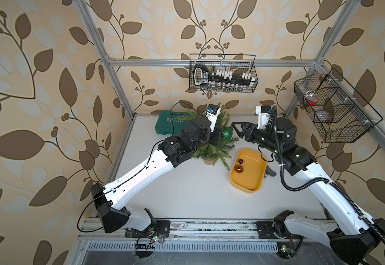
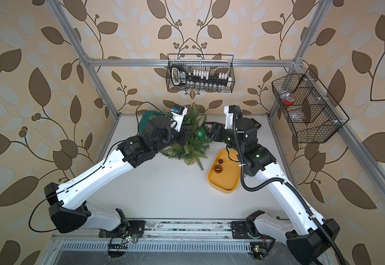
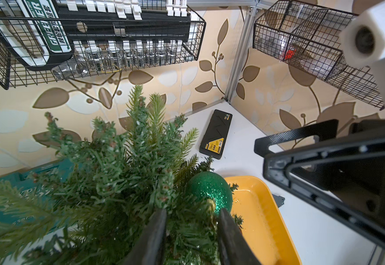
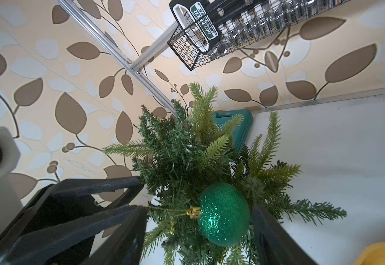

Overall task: Decorate the small christmas tree with ornaments
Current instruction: Hang an ornament on the christmas tree, then pick up an ornament from the container.

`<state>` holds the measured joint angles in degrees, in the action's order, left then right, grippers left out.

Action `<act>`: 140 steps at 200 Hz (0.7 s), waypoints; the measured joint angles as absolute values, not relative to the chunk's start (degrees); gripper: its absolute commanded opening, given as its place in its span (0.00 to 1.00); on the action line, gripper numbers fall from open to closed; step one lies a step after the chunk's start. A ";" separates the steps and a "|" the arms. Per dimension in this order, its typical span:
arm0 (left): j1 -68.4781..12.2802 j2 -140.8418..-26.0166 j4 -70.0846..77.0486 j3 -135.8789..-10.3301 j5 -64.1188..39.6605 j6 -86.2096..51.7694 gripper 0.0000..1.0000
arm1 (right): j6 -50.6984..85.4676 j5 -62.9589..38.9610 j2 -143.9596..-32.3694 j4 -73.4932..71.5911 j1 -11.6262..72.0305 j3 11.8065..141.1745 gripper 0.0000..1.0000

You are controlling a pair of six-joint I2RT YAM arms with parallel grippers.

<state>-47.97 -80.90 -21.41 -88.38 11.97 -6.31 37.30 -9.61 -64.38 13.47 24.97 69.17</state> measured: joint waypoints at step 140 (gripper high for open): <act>-49.19 -78.63 -23.90 -88.97 4.95 -8.95 0.62 | 34.02 -8.75 -53.54 24.38 18.31 58.43 0.66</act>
<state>-49.19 -78.63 -23.90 -88.97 4.95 -8.95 34.02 -8.75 -53.54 24.38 18.31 58.43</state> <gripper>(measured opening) 0.606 0.669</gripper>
